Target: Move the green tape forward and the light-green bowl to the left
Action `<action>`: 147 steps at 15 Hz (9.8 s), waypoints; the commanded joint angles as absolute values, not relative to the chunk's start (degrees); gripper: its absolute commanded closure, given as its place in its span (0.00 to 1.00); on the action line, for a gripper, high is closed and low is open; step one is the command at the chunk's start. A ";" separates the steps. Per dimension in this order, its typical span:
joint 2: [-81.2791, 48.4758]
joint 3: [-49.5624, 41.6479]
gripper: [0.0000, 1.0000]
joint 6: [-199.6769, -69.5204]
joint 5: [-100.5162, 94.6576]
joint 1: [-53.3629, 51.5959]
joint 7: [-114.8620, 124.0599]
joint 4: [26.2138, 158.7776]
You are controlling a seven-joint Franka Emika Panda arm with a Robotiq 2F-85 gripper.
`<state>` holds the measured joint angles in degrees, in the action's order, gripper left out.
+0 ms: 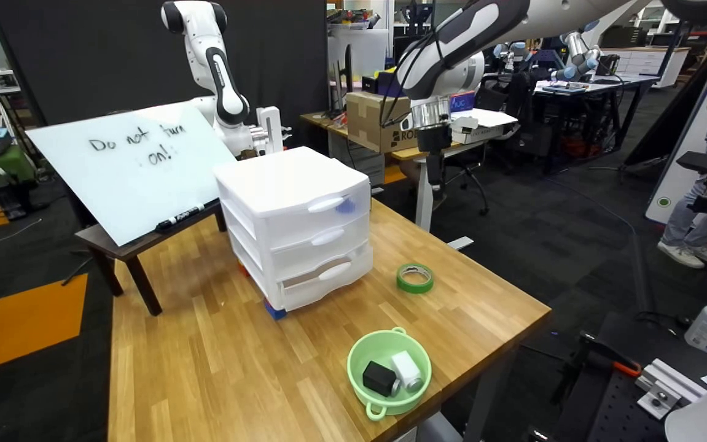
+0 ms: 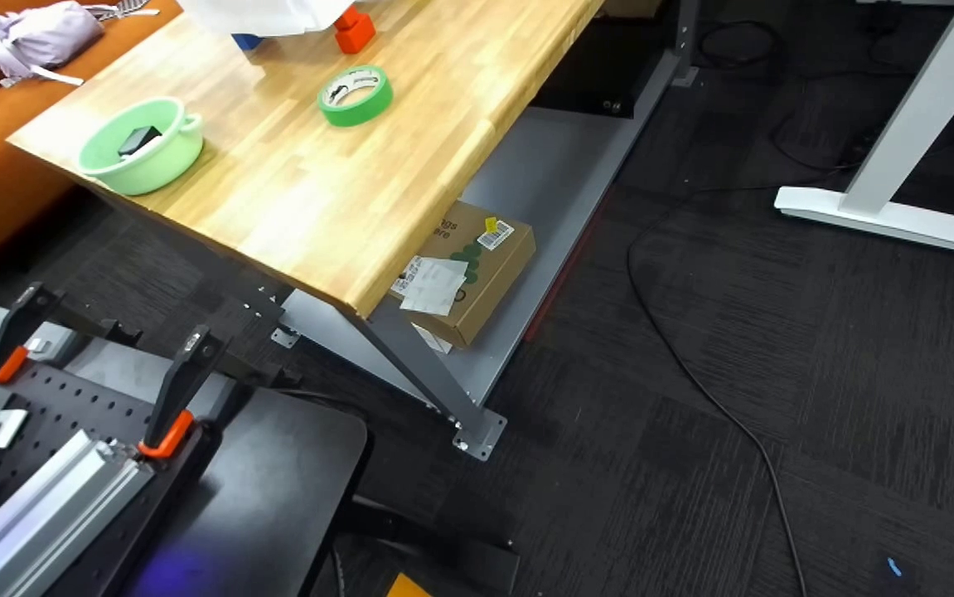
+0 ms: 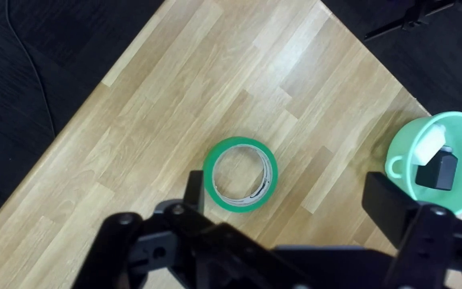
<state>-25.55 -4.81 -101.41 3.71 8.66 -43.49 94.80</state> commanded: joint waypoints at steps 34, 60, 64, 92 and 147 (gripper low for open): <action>-50.53 0.29 0.00 -89.20 -0.19 9.66 -41.74 77.16; -50.46 0.15 0.00 -103.64 -4.67 7.87 -30.98 82.90; -49.79 -0.05 0.00 -107.52 -5.47 7.27 -26.35 84.31; -49.53 0.77 0.00 -116.42 -4.29 8.03 -21.30 90.09; -26.31 -0.42 0.96 -144.72 -10.27 -0.16 -11.27 125.97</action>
<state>-29.55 0.34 -142.08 -8.33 0.66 -13.08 122.07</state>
